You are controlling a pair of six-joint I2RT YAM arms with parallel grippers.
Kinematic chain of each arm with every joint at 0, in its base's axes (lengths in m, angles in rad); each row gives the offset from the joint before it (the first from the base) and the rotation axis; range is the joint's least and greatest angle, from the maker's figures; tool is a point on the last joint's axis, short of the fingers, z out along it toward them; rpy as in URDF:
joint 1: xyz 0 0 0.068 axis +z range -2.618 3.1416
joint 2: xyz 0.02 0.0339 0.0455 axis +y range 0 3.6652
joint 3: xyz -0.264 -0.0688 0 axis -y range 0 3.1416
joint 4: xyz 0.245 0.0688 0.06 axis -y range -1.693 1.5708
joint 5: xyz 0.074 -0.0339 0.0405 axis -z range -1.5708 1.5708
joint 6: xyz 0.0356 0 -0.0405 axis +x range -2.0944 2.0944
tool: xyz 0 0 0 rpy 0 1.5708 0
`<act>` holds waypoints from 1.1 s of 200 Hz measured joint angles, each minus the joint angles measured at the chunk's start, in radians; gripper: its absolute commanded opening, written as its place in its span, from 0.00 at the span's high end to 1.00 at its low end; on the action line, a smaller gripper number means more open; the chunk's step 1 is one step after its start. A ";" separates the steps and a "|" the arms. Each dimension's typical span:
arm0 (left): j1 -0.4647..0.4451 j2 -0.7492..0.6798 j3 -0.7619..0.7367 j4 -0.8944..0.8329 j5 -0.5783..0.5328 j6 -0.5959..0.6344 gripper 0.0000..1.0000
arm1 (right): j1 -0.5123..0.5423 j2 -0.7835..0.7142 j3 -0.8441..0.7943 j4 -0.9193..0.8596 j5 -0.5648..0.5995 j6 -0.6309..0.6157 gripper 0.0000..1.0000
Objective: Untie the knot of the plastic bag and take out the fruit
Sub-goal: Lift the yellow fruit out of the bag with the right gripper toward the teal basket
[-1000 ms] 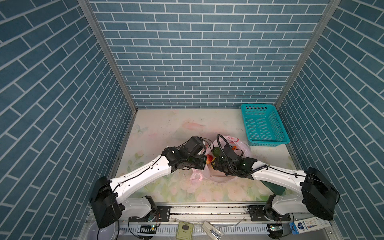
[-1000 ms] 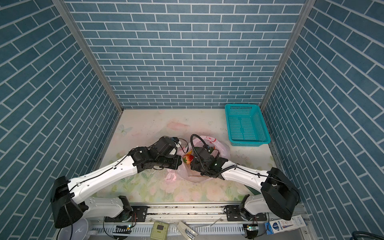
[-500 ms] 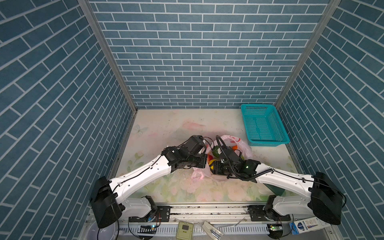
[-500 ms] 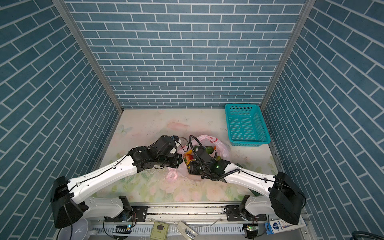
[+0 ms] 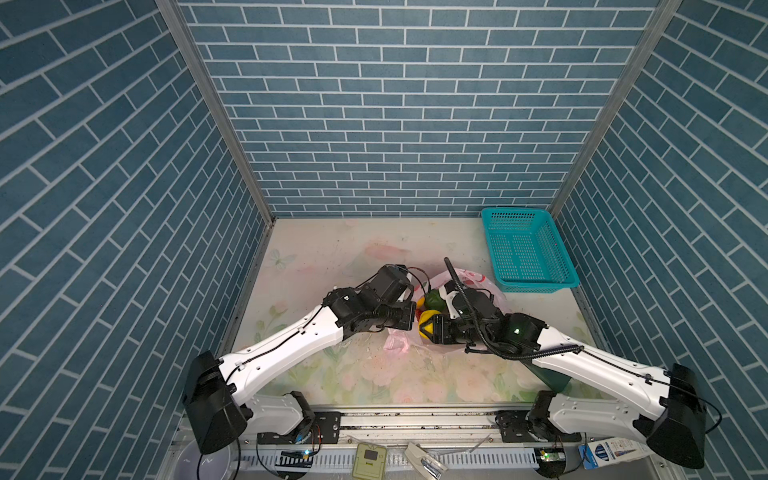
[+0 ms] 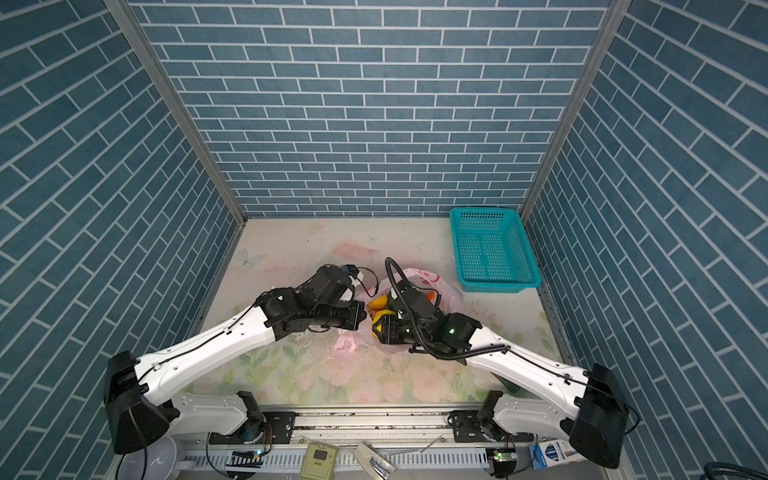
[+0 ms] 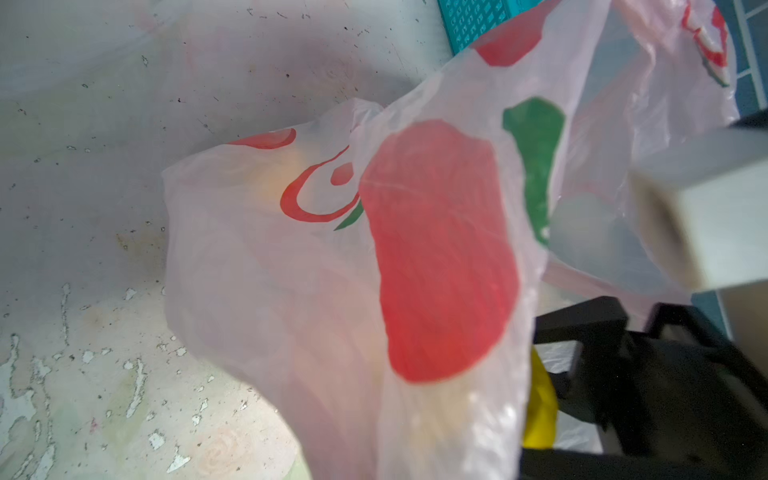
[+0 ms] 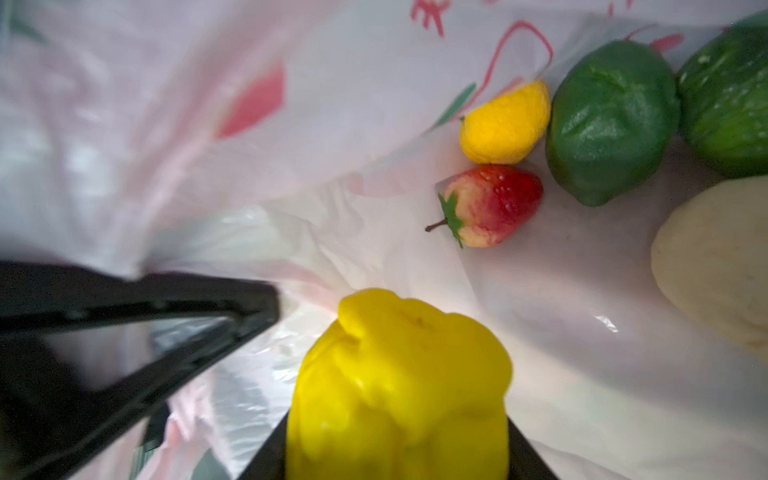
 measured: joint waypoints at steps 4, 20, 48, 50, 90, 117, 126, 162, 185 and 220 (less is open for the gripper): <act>0.000 0.002 0.001 -0.001 0.002 0.001 1.00 | 0.000 -0.005 0.006 -0.006 0.002 -0.002 0.52; 0.000 0.007 0.002 -0.005 0.007 0.003 1.00 | 0.000 -0.026 0.028 -0.039 0.013 -0.009 0.52; 0.000 0.008 0.002 -0.007 0.014 0.005 1.00 | 0.000 -0.057 0.068 -0.111 0.042 -0.024 0.52; 0.000 0.008 0.002 -0.007 0.014 0.005 1.00 | 0.000 -0.060 0.072 -0.116 0.044 -0.024 0.52; 0.000 0.008 0.003 -0.008 0.018 0.007 1.00 | -0.033 -0.084 0.193 -0.205 0.065 -0.051 0.52; 0.000 0.008 0.005 -0.013 0.022 0.011 1.00 | -0.122 -0.104 0.263 -0.246 0.061 -0.071 0.52; 0.000 0.008 0.005 -0.016 0.023 0.014 1.00 | -0.159 -0.105 0.287 -0.264 0.059 -0.078 0.52; 0.000 0.014 0.015 -0.032 0.037 0.026 1.00 | -0.354 -0.097 0.364 -0.328 0.032 -0.129 0.51; 0.000 0.021 0.021 -0.035 0.042 0.031 1.00 | -0.515 -0.083 0.372 -0.331 -0.008 -0.153 0.51; 0.000 0.022 0.021 -0.043 0.047 0.038 1.00 | -0.755 0.009 0.372 -0.306 -0.082 -0.192 0.51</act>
